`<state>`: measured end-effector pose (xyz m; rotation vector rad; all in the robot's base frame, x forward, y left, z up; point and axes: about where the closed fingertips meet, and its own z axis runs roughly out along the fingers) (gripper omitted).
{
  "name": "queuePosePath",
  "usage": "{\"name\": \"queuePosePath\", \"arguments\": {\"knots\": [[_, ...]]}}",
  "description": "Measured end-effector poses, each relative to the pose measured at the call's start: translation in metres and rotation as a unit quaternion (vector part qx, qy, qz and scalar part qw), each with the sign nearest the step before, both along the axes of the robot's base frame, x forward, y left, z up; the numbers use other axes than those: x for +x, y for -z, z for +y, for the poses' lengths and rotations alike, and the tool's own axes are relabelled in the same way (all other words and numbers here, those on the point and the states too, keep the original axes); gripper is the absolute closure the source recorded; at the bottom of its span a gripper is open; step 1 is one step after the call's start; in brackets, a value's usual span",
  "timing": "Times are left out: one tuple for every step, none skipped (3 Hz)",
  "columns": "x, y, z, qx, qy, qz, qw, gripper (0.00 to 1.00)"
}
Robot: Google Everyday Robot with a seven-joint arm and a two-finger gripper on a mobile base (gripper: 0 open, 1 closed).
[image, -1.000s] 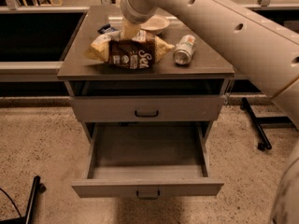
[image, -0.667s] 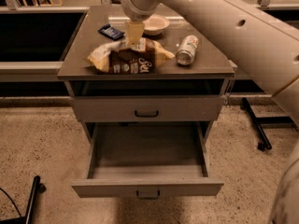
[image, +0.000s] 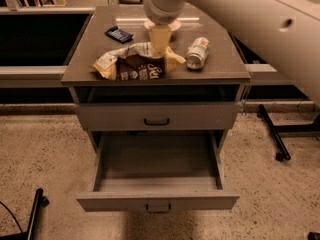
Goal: Pick brown chip bag from middle drawer and place on counter
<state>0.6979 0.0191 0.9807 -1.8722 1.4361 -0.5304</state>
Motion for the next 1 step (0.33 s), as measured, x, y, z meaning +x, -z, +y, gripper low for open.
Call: {"name": "queuePosePath", "arguments": {"knots": [[-0.0017,0.0039,-0.0084,-0.002,0.006,0.003,1.0000,0.00]]}}
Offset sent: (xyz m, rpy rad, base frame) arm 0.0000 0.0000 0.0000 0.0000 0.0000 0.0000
